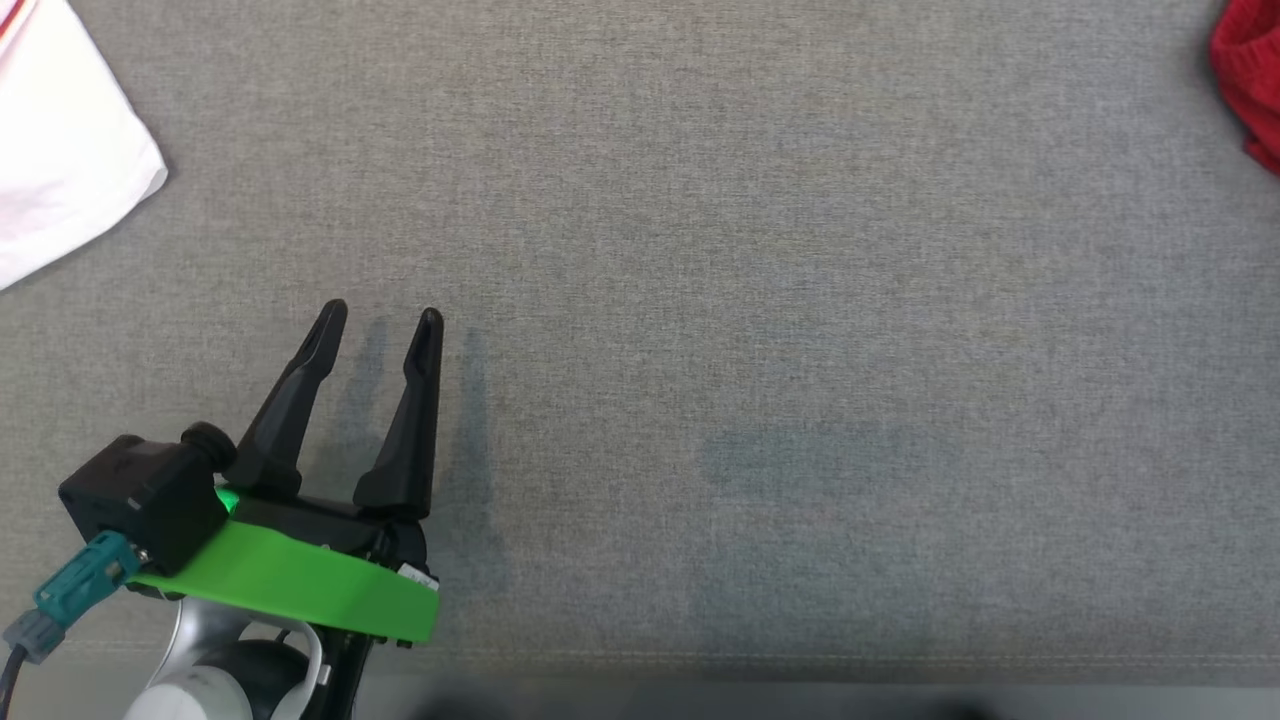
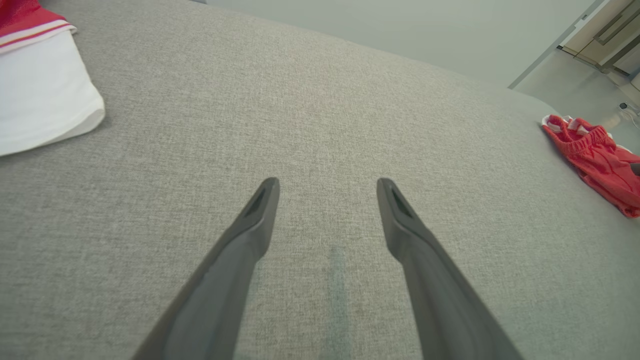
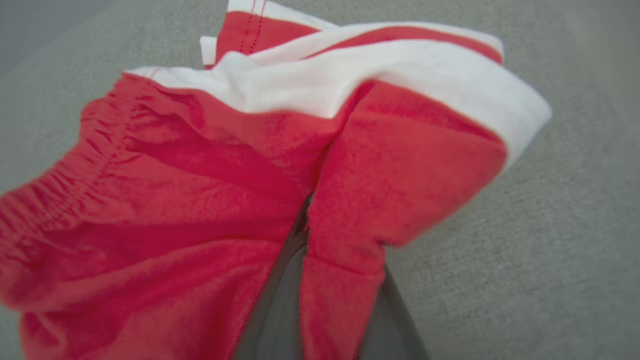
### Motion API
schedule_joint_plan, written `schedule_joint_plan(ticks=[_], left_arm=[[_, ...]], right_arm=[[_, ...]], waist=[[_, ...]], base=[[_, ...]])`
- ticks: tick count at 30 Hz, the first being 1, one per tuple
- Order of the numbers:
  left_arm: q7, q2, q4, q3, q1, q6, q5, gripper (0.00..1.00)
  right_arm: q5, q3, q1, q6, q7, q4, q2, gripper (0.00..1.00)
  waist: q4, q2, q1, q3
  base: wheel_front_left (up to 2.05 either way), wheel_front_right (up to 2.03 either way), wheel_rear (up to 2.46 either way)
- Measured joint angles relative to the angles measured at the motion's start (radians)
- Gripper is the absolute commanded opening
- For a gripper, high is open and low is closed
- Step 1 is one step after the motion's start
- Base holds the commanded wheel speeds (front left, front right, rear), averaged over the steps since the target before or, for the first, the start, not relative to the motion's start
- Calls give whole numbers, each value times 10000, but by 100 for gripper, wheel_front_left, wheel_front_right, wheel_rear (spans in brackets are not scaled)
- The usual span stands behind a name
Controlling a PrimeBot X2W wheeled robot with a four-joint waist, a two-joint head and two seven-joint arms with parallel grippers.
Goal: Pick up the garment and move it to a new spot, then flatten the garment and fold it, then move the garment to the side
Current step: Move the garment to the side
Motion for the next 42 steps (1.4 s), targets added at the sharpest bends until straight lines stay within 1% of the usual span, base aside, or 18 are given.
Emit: schedule_joint_plan(ticks=[6,8,9,15,24,30,35,39,42], left_arm=[[267,25,-113,-21,-1,2,10,100],[301,25,-115,-92,-17,2,10,100],[314,23,-115,-140,-45,2,10,100],[384,10,-121,-190,-102,4,10,100],[378,-58,-27,-79,-135,19,10,100],[337,-144,140,-35,-135,50,8,100],[234,-228,290,-27,-134,50,-4,100],[144,-297,508,-54,-133,50,-71,100],[56,-355,675,-104,-131,48,-107,100]], right_arm=[[0,-176,2,-4,-19,370,-50,0],[-8,-303,5,-4,-184,562,-75,0],[-46,-355,9,-4,-276,673,-73,100],[-88,-265,21,-6,-343,941,253,100],[-343,-71,148,-4,-546,1394,397,100],[-382,-132,602,0,-769,1845,458,100],[-382,-443,805,-4,-1475,1916,731,100],[-378,-895,696,-6,-2370,1582,928,100],[-535,-907,657,-6,-2836,1204,936,100]], waist=[[-373,0,0,-58],[-458,0,0,-55],[-485,0,0,-53],[-534,0,0,-40],[-618,0,0,-228],[-757,0,0,-497],[-881,0,0,-802],[-980,0,0,-1109],[-1037,0,0,-1378]], base=[[0,0,0],[0,0,0],[0,0,0],[0,0,0],[0,0,0],[0,0,0],[0,0,0],[0,0,0],[0,0,0]])
